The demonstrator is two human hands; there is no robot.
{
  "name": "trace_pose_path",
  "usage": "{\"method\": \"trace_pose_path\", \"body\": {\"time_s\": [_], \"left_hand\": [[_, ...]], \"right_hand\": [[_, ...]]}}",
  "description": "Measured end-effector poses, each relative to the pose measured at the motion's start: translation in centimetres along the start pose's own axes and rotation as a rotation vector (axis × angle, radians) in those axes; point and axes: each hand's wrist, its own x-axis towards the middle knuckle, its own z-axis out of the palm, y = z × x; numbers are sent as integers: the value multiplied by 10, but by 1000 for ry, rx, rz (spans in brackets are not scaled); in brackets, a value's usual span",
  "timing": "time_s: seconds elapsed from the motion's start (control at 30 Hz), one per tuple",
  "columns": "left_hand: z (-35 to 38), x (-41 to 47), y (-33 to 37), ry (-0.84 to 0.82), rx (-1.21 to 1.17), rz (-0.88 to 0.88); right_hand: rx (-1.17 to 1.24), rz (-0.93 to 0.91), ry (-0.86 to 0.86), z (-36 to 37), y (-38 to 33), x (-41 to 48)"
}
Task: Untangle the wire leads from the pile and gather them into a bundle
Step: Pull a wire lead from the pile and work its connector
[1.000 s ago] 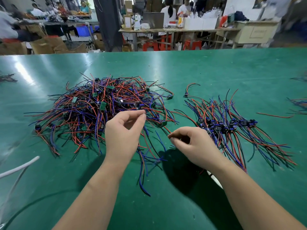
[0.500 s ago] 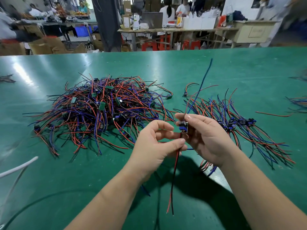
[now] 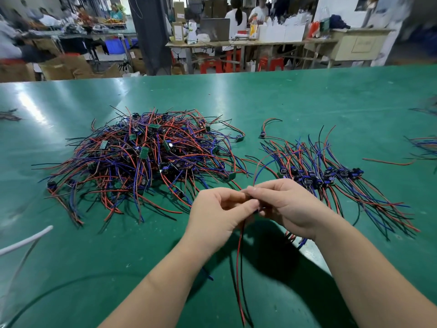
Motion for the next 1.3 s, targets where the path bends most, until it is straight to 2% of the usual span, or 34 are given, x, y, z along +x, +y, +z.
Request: {"method": "trace_pose_path", "body": {"time_s": [0.07,0.17,0.3,0.47,0.7,0.93,1.0,1.13,1.3], "left_hand": [[2,0,-4,-2,111,42],[3,0,-3,-21,103,27],[5,-3,1,-117,21,-76],[11,-10,5,-269,1,-177],[5,-11,9,-333,22,-243],[5,-14,9,-404,67,-250],[6,-15,9,-452,88,-259],[6,-18,12,-552,16,-277],[-2,-13,23,-501,-208,-200]], "right_hand": [[-48,35,-26,-2,1,0],[-27,60,-34,-4,0,0],[43,23,127,-13,-7,3],[251,0,285,-31,-15,6],[302,-84,425,-40,-16,6],[243,-34,546,-48,-21,3],[224,-33,549,-49,-20,4],[256,-39,442,-48,-18,5],[409,-9,377,-47,-19,8]]}}
